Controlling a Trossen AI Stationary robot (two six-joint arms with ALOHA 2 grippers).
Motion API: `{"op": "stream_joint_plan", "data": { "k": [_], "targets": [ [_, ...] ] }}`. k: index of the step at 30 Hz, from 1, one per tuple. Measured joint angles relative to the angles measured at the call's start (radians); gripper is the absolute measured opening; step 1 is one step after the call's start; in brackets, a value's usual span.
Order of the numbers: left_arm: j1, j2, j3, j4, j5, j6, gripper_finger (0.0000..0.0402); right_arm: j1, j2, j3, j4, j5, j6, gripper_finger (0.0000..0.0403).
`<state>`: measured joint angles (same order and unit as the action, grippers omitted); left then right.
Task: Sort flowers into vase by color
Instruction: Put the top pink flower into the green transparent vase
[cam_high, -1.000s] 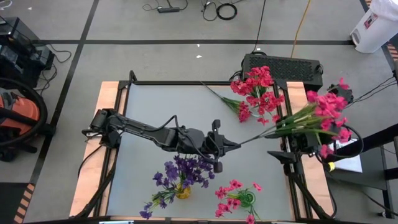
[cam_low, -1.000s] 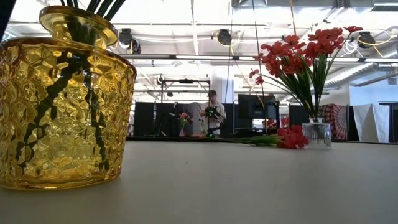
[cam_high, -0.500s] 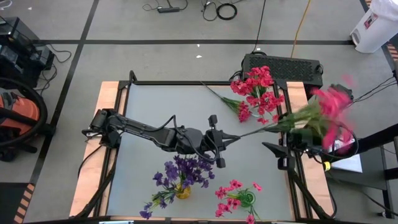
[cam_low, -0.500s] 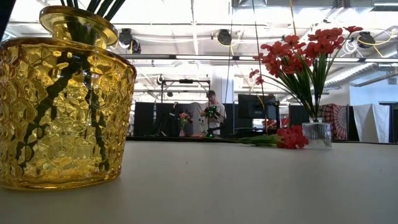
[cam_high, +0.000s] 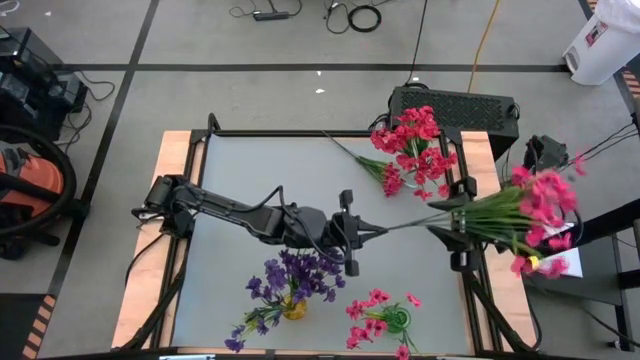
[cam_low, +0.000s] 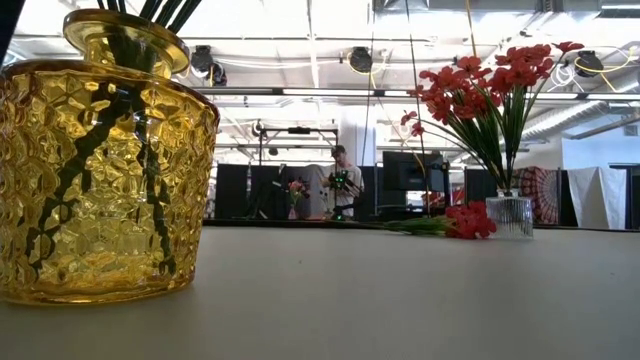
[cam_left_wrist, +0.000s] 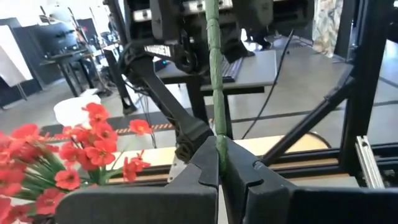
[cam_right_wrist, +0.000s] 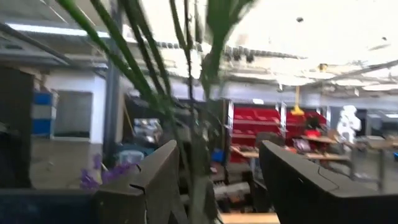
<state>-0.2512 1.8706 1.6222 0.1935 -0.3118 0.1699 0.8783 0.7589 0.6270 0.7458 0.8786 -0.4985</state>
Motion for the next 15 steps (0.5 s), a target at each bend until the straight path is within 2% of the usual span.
{"op": "stream_joint_plan", "data": {
  "k": [7, 11, 15],
  "targets": [
    [0.002, 0.0, 0.0, -0.047, 0.003, -0.037, 0.0002, 0.0, 0.001, 0.0, 0.06, -0.12, -0.011, 0.0215],
    [0.002, 0.0, 0.0, -0.053, 0.003, -0.042, 0.0002, 0.0, 0.001, 0.0, 0.059, -0.122, -0.011, 0.0211],
    [0.002, 0.0, 0.0, -0.053, 0.003, -0.059, 0.0019, 0.0, 0.001, 0.0, 0.059, -0.122, -0.012, 0.0177]
  ]
}}
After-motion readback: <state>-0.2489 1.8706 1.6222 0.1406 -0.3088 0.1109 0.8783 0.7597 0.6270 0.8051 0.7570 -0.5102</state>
